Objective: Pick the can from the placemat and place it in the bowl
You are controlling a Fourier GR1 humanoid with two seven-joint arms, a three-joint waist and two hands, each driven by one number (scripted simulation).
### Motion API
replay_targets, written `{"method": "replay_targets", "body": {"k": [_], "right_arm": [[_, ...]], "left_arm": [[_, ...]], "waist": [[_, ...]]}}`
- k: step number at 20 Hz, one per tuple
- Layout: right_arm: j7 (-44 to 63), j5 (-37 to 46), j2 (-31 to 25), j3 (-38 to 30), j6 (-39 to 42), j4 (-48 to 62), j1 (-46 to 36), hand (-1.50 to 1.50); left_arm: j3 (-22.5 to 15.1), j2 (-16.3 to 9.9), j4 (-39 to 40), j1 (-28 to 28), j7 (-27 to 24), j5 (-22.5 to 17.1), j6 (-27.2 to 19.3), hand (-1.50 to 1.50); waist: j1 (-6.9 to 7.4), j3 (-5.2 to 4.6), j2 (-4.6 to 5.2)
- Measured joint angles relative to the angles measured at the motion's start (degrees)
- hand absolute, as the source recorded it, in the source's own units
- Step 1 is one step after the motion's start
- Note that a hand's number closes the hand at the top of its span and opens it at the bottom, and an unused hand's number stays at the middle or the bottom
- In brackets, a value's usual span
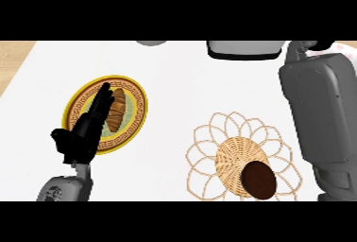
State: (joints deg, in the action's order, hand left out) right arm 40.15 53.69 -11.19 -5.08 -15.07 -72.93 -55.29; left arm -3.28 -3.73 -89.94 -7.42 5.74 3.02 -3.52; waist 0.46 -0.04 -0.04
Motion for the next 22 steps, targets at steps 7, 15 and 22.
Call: {"method": "replay_targets", "body": {"k": [7,15,22], "right_arm": [[-0.82,-0.90,-5.82,-5.16,0.45,8.58,-5.63,1.50],[-4.57,2.11,-14.85,-6.84,2.49,20.64,-5.59,1.50],[-10.59,3.74,-19.96,-8.87,-1.94,31.53,-3.05,1.50]], "left_arm": [[-0.05,0.49,0.43,-0.21,0.05,0.08,0.19,0.00],[-0.15,0.73,0.08,-0.20,-0.12,0.49,0.00,0.00],[0.14,0.94,1.23,-1.54,-0.39,0.63,0.03,0.00]], "waist": [[0.14,0.02,0.13],[0.33,0.03,0.32],[0.50,0.05,0.45]]}}
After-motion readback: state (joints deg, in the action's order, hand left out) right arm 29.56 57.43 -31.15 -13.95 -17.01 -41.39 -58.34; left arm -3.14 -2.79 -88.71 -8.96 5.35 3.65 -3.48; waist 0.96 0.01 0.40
